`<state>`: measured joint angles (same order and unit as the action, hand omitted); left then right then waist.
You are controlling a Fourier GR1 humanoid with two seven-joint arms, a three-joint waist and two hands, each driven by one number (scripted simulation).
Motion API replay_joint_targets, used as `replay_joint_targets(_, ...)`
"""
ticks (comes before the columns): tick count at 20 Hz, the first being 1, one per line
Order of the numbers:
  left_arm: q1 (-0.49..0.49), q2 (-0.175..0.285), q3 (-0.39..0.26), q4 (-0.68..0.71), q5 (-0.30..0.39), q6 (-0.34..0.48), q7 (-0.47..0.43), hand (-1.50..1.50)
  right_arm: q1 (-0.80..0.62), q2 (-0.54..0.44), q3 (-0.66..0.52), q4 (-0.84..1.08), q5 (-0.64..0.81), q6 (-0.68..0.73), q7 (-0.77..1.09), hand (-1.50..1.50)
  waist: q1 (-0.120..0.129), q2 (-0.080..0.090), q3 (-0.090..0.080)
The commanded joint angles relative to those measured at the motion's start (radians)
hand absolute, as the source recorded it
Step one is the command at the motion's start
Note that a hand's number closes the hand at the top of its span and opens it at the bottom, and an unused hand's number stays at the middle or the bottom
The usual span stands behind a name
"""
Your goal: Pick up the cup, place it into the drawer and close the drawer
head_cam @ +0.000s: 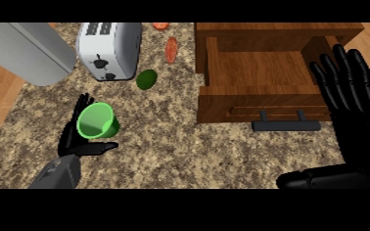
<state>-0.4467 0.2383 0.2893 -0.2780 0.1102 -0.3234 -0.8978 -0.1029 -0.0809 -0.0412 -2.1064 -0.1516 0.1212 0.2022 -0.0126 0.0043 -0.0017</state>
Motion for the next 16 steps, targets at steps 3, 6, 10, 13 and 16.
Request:
replay_joint_targets(3, -0.028, -0.009, 0.002, 0.012, 0.023, -0.156, -0.029, -1.50, 0.020, 0.038, 0.059, 0.027, 0.058, -0.006, -0.061, -1.50, 0.001, 0.001, 0.000)
replay_joint_targets(6, -0.003, -0.033, -0.005, -0.001, 0.025, -0.171, -0.061, 1.50, 0.026, -0.004, -0.017, -0.031, -0.013, -0.003, 0.014, -1.50, 0.000, -0.002, 0.000)
replay_joint_targets(10, -0.035, -0.054, -0.014, 0.000, 0.024, -0.198, -0.069, 1.50, -0.013, 0.006, -0.002, 0.039, 0.006, 0.005, -0.035, -1.50, -0.004, 0.003, -0.001)
replay_joint_targets(13, -0.037, -0.047, -0.026, -0.054, 0.010, -0.142, -0.106, 1.50, 0.002, 0.001, -0.016, 0.029, -0.014, 0.014, -0.037, -1.50, 0.002, -0.001, 0.000)
replay_joint_targets(16, 0.005, -0.049, -0.017, -0.064, 0.012, -0.100, -0.183, 1.50, -0.004, 0.012, -0.005, 0.008, 0.007, -0.013, -0.015, -1.50, 0.003, -0.001, 0.000)
